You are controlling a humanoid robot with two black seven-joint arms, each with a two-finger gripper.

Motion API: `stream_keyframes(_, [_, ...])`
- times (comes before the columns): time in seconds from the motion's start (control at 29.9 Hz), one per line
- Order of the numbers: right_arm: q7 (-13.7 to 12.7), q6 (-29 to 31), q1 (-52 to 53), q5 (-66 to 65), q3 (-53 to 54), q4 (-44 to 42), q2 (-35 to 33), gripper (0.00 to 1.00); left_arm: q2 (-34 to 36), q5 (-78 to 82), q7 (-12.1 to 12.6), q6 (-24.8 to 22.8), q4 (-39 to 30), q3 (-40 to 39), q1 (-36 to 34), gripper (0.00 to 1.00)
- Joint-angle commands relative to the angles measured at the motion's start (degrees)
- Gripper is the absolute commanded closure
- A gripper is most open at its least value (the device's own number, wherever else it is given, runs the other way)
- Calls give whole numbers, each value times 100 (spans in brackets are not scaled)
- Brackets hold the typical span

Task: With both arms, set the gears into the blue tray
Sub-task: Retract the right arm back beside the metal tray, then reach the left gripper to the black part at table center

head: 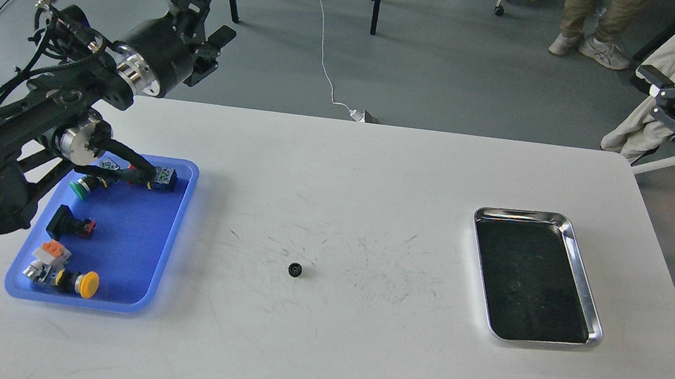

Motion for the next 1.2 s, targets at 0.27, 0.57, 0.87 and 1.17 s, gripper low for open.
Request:
stream_keyframes(0.27, [288,774,-939,1848,36,-2177,1373,4,401,4538,-66,56,-1683,1770,316,2])
stream_keyframes(0.57, [227,774,-1984,1902,896,-2752,2703,3,182,7238,-75,249,-1456,1805,1177,2])
stream_keyframes(0.87, [253,774,-2636,953,1046,-1319,2229,2,-433,8558,-66,618,-770,1814,1705,3])
stream_keyframes(1.17, [244,774,-2829,864,1038,-1362,1798,2,-855,8895,-66,829,-172,1884,1776,4])
